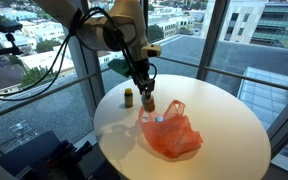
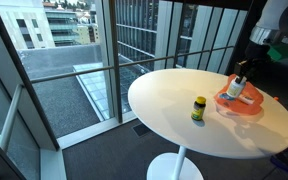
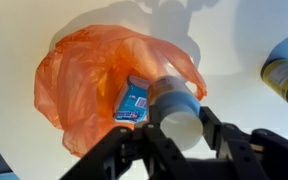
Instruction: Remove the white bottle from the plastic and put it on the table
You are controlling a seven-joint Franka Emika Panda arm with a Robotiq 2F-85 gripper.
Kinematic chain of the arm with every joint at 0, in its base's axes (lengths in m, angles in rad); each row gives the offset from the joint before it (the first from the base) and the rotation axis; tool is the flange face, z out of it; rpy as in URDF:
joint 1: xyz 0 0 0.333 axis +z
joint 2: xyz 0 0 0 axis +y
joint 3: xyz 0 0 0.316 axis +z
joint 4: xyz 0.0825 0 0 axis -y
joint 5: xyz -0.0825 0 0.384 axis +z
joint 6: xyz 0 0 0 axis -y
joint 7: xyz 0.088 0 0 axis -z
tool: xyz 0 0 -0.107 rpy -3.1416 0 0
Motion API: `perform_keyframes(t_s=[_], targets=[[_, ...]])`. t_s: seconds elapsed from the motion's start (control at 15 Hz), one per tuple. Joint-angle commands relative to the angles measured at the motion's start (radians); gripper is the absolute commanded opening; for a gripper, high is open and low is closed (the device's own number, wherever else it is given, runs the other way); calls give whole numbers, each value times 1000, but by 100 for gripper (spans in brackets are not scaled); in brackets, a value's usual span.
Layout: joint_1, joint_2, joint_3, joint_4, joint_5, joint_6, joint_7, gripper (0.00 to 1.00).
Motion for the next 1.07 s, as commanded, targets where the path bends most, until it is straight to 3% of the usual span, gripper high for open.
perform_keyframes(t_s=[0.0,0.53,1.0], targets=[[19,-58,32,-10,25,-37,-9,19],[49,-60,74,-30,79,-83,-35,19],[54,22,77,-50,115,-36,-31,19]])
